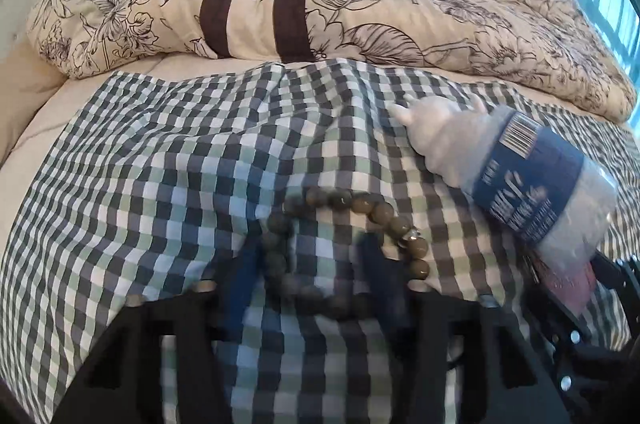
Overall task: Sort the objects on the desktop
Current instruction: 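Grasp the pink rose card with the right gripper while the left gripper grasps the bead bracelet, then carry pink card and bead bracelet into the cardboard box and release both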
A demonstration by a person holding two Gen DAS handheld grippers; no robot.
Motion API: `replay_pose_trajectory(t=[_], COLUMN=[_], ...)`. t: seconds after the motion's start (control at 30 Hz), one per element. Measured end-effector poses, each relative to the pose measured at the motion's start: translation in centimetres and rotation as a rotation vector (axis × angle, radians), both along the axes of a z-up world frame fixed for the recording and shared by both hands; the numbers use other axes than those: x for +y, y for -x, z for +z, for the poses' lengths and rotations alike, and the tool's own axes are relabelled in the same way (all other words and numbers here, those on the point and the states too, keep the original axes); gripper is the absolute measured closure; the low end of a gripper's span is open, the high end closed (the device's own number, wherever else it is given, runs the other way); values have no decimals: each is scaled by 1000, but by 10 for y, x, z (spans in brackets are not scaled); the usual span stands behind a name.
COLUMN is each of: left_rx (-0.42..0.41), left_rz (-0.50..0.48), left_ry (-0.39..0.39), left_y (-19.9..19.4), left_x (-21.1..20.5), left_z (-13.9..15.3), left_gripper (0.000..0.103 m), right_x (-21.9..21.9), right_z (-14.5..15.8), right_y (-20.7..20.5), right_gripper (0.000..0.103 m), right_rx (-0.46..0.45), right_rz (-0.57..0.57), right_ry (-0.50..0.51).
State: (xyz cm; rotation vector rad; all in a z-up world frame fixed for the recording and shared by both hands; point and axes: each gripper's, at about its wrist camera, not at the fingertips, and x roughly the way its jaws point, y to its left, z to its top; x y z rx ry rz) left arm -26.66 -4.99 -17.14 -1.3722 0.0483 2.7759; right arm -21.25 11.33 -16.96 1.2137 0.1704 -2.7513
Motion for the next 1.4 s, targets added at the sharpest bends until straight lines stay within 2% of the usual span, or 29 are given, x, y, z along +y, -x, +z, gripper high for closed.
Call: replay_pose_trajectory(t=[0.03,0.07,0.13,0.17,0.3,0.47,0.63,0.83,1.1,1.4], left_rx=[-2,-4,0,-3,-3,18,70,122,136,172], left_rz=[-1,-2,5,0,-24,-27,-40,-75,-161,-263], left_ry=[-1,0,-6,-20,-32,-5,-13,-39,-25,-8], left_y=[-2,-3,-11,-15,-33,-61,-95,-135,-174,-218], left_x=[1,1,-2,-3,-8,-12,-14,-4,23,82], left_z=[1,1,5,6,11,22,57,99,134,177], left_gripper=[71,76,91,92,92,92,92,92,92,92], right_x=[0,1,3,4,15,21,20,31,41,63], right_z=[1,1,4,5,10,18,28,39,78,130], right_y=[-1,-2,-8,-12,-28,-58,-87,-113,-153,-201], right_gripper=[34,34,34,34,34,34,34,34,34,34], right_rx=[1,5,14,16,8,23,26,8,27,66], right_rz=[-3,-9,-16,-15,-26,-21,15,4,3,11], right_ry=[3,4,5,12,40,23,-23,-12,-5,23])
